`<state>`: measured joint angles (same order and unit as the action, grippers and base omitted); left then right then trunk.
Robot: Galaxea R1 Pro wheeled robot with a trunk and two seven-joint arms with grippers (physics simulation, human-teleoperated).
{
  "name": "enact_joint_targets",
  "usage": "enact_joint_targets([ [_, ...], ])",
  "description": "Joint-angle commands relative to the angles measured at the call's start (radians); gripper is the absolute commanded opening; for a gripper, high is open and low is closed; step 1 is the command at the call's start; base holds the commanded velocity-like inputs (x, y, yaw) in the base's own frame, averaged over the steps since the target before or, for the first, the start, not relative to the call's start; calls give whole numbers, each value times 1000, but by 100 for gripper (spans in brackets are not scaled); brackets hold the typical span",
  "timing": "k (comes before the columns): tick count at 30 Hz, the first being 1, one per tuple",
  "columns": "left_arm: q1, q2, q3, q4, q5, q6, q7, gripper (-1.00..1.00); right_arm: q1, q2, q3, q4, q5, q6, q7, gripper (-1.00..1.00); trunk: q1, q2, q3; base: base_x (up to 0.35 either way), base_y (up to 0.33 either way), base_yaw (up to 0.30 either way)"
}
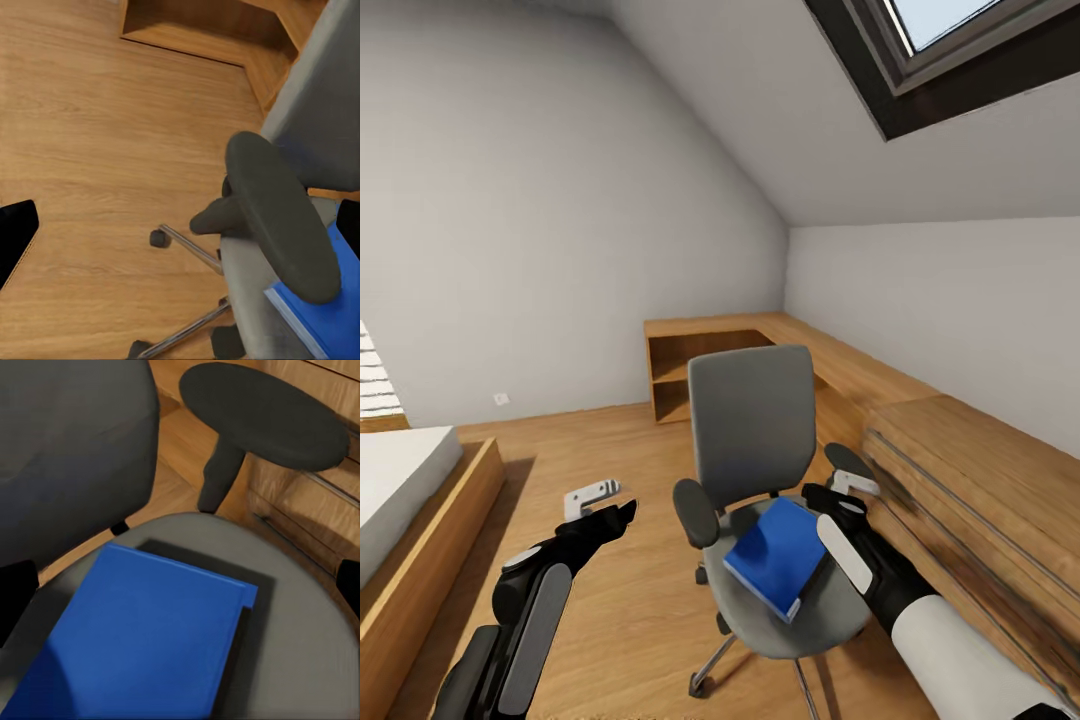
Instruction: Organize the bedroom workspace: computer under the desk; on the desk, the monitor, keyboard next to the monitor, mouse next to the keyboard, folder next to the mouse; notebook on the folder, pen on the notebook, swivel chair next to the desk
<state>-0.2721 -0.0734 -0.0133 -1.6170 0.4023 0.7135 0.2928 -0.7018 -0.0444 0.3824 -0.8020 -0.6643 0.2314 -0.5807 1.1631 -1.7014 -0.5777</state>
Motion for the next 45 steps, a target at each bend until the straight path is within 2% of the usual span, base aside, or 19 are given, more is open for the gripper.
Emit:
enact_joint_targets([
  [1, -1, 0, -1, -1, 10, 3, 9, 100, -1, -2, 5, -2, -5, 5, -8, 100, 0, -1, -2, 0, 0, 260],
  [17, -1, -1, -1, 0, 10, 3, 9, 100, -1, -2, 7, 2, -5, 5, -5, 100, 0, -1, -14, 0, 0, 242],
  [20, -1, -1, -1, 0, 10, 3, 9, 100, -1, -2, 22, 14, -4, 1, -3, 100, 0, -1, -15, 0, 0, 56],
  [23, -1, -2, -2, 0, 10, 3, 9, 100, -1, -2, 80, 30, -2, -40, -3, 100, 0, -1, -15, 0, 0, 18],
  [24, -1, -2, -2, 0, 10, 3, 9, 100, -1, -2, 119, 37, 0, -68, -2, 100, 0, -1, -15, 0, 0, 8],
  [25, -1, -2, -2, 0, 10, 3, 9, 100, -1, -2, 141, 42, 2, -83, -3, 100, 0, -1, -15, 0, 0, 7],
  [27, -1, -2, -2, -1, 10, 3, 8, 100, -1, -2, 228, 72, 7, -126, -2, 100, 0, -1, -15, 0, 0, 4],
  [28, -1, -2, -2, -1, 10, 3, 8, 100, -1, -1, 244, 82, 8, -132, -1, 100, 0, -1, -15, 0, 0, 2],
  [30, -1, -2, -2, -1, 10, 3, 8, 100, -2, 0, 274, 129, 10, -146, 19, 100, 0, -1, -15, 0, 0, 1],
  [33, -1, -2, -2, -1, 10, 3, 8, 100, -17, 0, 296, 254, 12, -169, 121, 100, 0, -1, -15, 0, 0, 0],
  [34, -1, -2, -2, -1, 10, 3, 8, 100, -62, 0, 301, 354, 11, -180, 201, 100, 0, -1, -15, 0, 0, 0],
  [35, -1, -2, -2, -1, 10, 3, 8, 100, -108, -1, 302, 428, 10, -185, 247, 100, 0, -1, -15, 0, 0, 0],
  [37, -1, -2, -2, -1, 10, 3, 8, 100, -178, -2, 303, 531, 8, -196, 299, 100, 0, -1, -15, 0, 0, 0],
  [40, -1, -2, -3, -1, 10, 3, 8, 100, -236, -4, 301, 605, 2, -218, 346, 100, 0, -1, -15, 0, 0, 0],
  [45, -1, -3, -3, -1, 10, 3, 8, 100, -268, -2, 291, 657, -20, -243, 394, 100, 0, -1, -15, 0, 0, 0],
])
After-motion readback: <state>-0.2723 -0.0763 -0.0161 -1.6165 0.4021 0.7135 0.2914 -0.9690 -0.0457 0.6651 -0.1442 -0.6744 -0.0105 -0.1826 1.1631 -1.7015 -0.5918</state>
